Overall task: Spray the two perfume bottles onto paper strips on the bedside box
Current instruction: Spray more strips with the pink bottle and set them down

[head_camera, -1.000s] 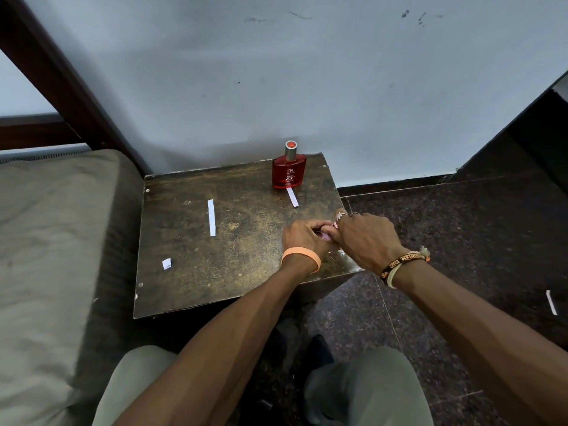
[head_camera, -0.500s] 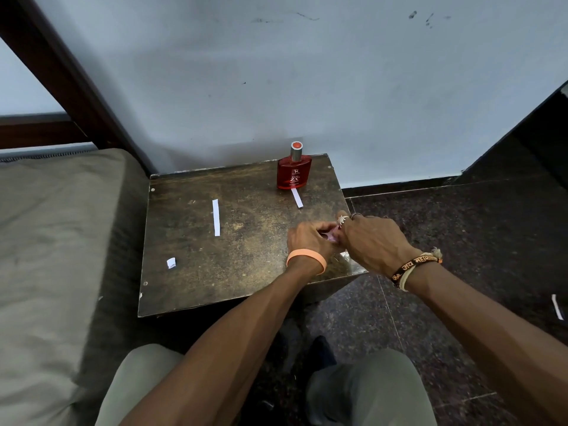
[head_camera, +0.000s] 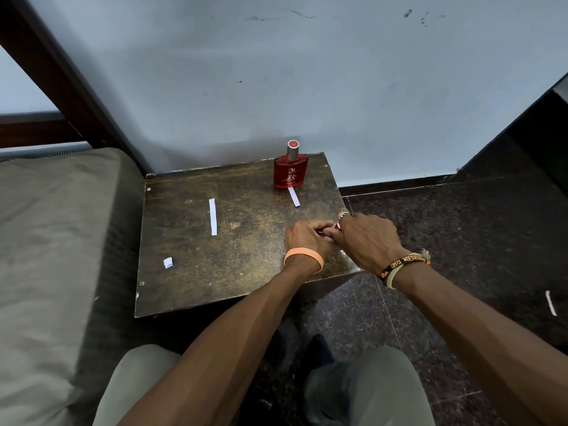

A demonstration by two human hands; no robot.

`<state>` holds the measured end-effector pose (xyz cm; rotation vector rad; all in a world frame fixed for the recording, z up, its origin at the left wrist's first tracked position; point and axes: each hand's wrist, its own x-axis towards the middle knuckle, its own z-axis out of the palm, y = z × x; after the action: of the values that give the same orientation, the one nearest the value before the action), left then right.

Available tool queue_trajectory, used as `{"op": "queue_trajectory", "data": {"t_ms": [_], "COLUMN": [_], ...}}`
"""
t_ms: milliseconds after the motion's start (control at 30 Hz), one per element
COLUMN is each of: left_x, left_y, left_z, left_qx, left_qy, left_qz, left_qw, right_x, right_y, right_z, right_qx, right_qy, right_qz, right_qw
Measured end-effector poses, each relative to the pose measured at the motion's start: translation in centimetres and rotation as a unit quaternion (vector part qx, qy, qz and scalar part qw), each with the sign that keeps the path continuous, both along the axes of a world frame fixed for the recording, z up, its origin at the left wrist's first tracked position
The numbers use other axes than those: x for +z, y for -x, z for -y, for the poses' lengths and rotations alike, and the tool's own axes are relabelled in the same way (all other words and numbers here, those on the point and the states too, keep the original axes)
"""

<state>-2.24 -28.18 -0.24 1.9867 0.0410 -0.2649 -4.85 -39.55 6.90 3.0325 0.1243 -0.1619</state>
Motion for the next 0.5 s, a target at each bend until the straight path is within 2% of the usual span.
{"op": "queue_trajectory", "data": {"t_ms": [67,167,267,400,500], "left_x": [0.16,0.14,0.09,0.35,0.24], "left_y": [-0.03,-0.13,-0.17,-0.1,-0.01], "left_z": [0.07,-0.14,-0.09,-0.03,-0.14], "left_qx": [0.0,-0.012,-0.006,0.005,-0.003], "left_qy": [-0.002,0.009,-0.007,-0.01,0.0], "left_qz": [-0.006,-0.019,-0.013,-0.009,-0.014], "left_qw": [1.0,1.0,1.0,1.0,1.0], "right_x": [0.23,0.21,0.05,0.11,-0.08], "right_y": [0.12,0.36,0.07,0.24,0.55], "right_z": [0.09,0.01,-0.31,0.05,0.03], "right_qx": [0.008,0.034,0.006,-0.014,-0.021], "right_qy": [-0.028,-0.006,-0.011,-0.102,-0.08], "right_qz": [-0.011,-0.005,0.002,-0.019,0.015], "right_qw": [1.0,0.999,1.0,0.994,0.996]}}
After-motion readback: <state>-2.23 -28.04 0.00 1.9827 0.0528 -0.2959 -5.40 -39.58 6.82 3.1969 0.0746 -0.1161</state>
